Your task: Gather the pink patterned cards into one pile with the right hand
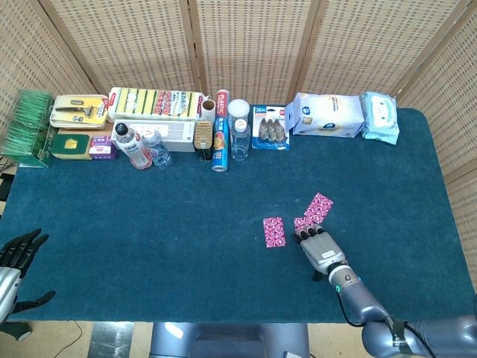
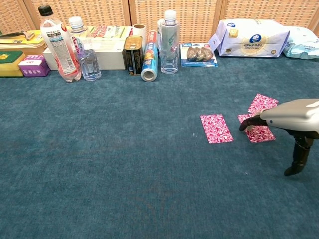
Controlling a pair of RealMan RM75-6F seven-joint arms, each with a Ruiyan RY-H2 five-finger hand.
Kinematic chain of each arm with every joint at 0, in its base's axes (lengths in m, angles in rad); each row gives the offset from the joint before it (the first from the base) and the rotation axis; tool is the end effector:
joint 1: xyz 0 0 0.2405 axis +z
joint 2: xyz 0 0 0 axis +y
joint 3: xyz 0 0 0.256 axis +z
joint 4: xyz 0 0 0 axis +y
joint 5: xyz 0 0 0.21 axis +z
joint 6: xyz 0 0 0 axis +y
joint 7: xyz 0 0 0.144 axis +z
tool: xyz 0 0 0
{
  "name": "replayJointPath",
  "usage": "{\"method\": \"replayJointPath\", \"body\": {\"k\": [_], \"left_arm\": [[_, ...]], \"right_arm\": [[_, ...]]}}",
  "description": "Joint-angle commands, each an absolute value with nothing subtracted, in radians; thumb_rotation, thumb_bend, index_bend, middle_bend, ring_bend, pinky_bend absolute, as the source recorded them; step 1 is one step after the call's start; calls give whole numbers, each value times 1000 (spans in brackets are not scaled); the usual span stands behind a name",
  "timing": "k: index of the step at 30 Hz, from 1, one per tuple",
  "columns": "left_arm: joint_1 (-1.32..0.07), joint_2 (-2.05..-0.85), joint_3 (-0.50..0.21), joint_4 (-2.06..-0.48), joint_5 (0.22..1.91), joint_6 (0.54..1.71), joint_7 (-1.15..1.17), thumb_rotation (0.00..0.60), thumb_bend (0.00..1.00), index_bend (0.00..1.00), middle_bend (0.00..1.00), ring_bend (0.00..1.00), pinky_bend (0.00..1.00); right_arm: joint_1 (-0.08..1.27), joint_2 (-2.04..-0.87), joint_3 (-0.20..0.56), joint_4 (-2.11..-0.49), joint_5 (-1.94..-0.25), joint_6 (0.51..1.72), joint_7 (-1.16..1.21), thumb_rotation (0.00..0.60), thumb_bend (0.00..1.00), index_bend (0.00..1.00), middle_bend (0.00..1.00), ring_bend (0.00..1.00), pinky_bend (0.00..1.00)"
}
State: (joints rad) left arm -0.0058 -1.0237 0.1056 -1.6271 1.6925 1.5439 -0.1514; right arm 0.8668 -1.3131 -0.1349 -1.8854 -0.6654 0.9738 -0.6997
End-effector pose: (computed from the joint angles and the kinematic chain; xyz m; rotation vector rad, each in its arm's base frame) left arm -0.3105 0.1215 0.1650 -1.5200 -1.0325 -0.9279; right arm -0.1870 -0.2693 0.0031 2.0757 -1.0185 0.3335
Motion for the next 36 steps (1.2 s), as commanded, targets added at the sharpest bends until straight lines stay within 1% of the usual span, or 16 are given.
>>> {"method": "replayJointPath", "body": {"k": [1,10,23,30,36], "left_arm": [[-6,-1024,106,-1629,1692,1542,-149,600,34,0,0,0,46],[-6,-1023,106,-1630,1692,1544,-150,600,35,0,0,0,46],[-4,-1022,107,-1627,1695,1550,-157,600,34,0,0,0,46],[-4,-1022,106,-1626,1694,1550,-159,600,35,0,0,0,46],[-3,-1021,107,-1624,1697,1553,-163,600,34,0,0,0,46]], "right_arm": [[863,-1304,-142,-1895,-666,973,-701,600,0,101,150,0,0],[863,-1287,-162,-1931,-650,975,-725,600,0,101,152,0,0],[869,-1272,-186,-2028,-653,1031,-795,600,0,101,154,0,0],[847,-1252,-171,-2047,-808,1051,-755,600,3,113,151,2,8],[826,-1232,-149,-1955,-1035,1021,-654,600,38,159,141,12,11]]}}
